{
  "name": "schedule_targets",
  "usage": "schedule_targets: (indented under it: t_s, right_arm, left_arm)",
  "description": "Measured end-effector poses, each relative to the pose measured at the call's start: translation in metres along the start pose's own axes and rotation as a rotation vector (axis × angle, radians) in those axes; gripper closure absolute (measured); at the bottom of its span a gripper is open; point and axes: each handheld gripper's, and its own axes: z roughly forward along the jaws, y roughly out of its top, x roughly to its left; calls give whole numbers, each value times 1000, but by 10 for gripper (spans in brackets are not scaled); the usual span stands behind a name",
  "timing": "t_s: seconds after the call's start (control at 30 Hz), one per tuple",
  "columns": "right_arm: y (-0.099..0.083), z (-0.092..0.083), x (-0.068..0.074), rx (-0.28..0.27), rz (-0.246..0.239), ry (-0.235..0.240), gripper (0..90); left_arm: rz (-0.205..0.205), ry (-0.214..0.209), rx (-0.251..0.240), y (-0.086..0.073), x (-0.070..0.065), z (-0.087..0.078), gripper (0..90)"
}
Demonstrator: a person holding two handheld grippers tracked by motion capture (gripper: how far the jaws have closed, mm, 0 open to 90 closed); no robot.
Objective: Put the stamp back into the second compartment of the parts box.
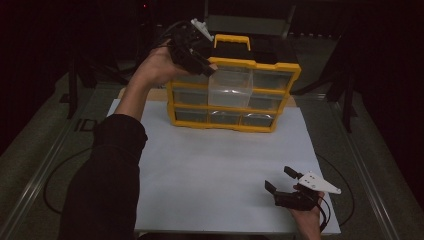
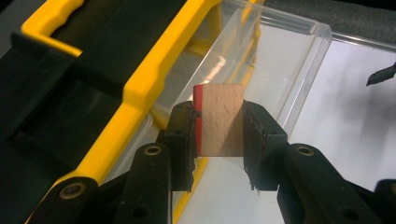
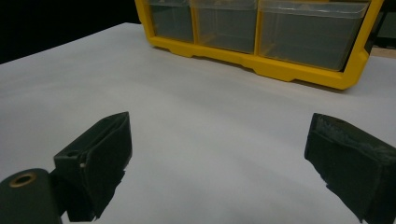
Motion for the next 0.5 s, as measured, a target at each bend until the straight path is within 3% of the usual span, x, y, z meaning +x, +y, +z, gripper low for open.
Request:
schedule_targets:
  t_s: [0.5]
  right_arm:
    - [0,0,1,0,-5,1,72]
  left_arm:
    - [11,3,15,10,-10,17,663]
